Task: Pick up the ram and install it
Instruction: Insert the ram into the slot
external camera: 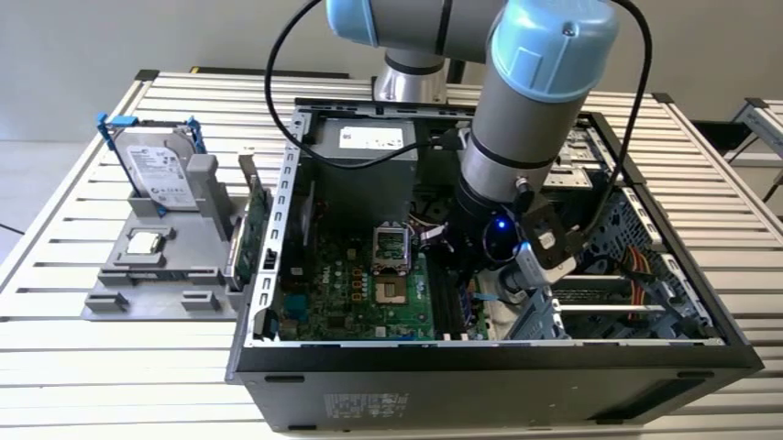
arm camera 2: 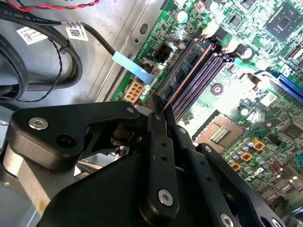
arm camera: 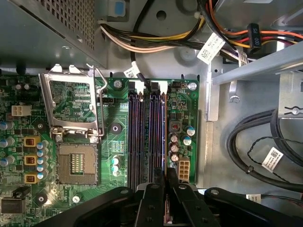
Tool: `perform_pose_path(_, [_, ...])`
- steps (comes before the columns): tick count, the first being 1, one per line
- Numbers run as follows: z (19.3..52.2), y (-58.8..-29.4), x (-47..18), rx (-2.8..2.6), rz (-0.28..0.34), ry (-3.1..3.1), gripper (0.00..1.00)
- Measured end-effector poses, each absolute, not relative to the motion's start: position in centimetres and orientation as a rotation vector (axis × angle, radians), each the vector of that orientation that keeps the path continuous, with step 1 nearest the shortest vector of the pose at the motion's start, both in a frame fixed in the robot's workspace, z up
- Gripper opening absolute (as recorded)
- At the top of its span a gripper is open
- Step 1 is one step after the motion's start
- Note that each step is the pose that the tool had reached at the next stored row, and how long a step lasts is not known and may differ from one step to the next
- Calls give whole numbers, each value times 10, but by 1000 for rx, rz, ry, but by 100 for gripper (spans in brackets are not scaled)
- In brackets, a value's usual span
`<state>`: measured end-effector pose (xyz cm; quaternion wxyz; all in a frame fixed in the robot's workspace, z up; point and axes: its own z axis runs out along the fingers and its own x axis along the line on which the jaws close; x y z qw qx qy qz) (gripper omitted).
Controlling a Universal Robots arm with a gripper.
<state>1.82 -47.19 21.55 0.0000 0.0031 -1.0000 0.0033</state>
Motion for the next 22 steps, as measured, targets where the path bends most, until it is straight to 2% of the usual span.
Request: perform_pose_path(22, [215,-472,17,-18,10,-3141,0])
